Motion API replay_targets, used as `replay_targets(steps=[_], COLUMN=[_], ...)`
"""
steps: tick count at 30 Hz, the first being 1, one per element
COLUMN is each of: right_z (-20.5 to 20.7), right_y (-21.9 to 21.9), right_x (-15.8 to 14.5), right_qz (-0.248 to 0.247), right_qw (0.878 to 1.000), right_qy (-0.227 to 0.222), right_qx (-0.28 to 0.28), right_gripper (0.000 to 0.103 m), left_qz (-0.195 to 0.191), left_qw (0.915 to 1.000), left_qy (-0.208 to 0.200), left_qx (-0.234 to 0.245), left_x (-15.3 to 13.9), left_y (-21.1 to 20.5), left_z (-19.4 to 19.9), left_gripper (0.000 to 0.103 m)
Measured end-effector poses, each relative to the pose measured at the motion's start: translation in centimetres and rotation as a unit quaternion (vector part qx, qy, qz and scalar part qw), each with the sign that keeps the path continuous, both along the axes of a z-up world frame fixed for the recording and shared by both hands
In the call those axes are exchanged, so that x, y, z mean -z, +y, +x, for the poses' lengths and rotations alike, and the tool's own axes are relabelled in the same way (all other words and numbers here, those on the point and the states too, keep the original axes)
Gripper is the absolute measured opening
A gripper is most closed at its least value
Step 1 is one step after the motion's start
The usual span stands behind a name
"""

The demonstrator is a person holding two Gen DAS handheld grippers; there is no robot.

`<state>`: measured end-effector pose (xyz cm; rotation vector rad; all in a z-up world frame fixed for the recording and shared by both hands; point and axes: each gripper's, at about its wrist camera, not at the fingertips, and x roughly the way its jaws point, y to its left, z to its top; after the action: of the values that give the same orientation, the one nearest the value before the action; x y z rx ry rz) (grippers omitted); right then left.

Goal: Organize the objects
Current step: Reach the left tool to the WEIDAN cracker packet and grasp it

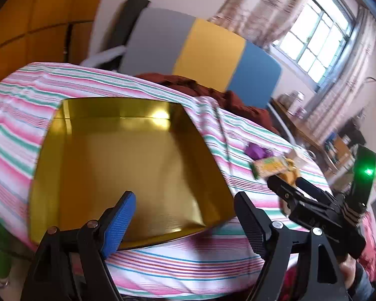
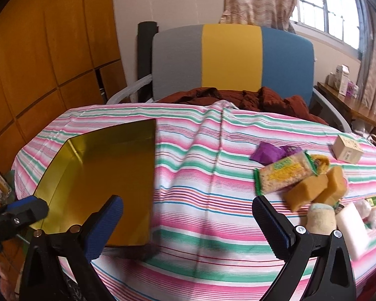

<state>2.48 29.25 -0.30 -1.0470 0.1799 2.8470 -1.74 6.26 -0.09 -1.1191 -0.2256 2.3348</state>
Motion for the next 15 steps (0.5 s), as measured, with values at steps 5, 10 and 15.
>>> replay_targets(steps=[5, 10, 15], right_z=[0.8, 2.0, 3.1], right_y=[3.8, 9.5, 16.3], right_x=[-0.5, -1.6, -2.7], right_qz=[-0.004, -0.021, -0.032], right_qw=[0.999, 0.996, 0.987], right_qy=[-0.003, -0.005, 0.002], right_qx=[0.038, 0.090, 0.158], right_gripper=[0.103, 0.103, 0.103], left_qz=[-0.014, -0.043, -0.068], left_qw=[0.9978, 0.9894, 0.9788], left_qy=[0.034, 0.063, 0.074], left_qx=[0.055, 0.123, 0.179], left_x=[-0.9, -1.8, -1.9], left_y=[2.8, 7.1, 11.3], left_z=[0.4, 0.4, 0.4], left_gripper=[0.082, 0.084, 0.084])
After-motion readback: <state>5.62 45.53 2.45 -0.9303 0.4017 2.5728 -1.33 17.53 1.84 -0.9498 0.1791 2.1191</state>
